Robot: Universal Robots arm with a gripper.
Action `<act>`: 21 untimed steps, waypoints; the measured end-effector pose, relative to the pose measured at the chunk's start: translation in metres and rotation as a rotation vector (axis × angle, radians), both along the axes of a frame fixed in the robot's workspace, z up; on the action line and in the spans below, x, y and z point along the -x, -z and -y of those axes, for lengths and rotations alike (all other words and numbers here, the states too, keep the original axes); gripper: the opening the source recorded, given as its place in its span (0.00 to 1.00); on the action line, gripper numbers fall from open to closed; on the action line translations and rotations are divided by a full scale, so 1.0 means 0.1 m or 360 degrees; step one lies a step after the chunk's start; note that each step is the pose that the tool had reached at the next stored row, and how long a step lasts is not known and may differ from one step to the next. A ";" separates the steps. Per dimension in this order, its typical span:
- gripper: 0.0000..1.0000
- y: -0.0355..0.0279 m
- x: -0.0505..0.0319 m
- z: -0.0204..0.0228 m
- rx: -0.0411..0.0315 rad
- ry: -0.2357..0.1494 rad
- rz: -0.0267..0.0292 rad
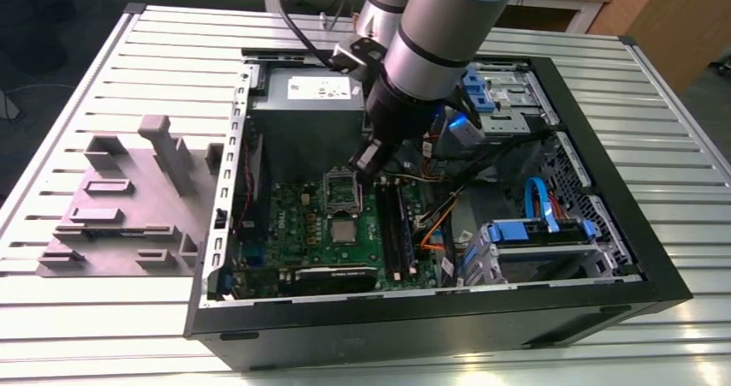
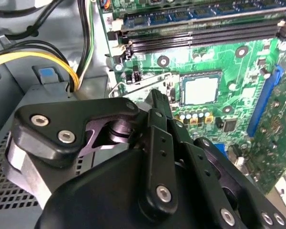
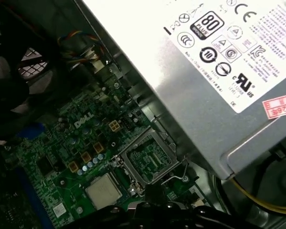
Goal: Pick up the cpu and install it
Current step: 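Close the cpu cover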
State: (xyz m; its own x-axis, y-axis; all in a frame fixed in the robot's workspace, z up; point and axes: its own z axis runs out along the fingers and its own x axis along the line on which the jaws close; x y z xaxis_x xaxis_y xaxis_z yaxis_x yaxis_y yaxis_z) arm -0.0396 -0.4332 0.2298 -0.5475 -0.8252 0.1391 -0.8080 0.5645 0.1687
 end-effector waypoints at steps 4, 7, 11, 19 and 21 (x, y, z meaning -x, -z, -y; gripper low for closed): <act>0.10 0.002 0.003 0.018 0.0001 -0.0053 0.00272; 0.10 0.003 0.005 0.091 0.0001 -0.0054 0.00319; 0.10 0.012 0.005 0.151 0.0001 -0.0058 0.00401; 0.10 0.027 0.005 0.152 -0.0005 -0.0183 0.01212; 0.10 0.027 0.004 0.157 -0.0031 -0.0184 0.01285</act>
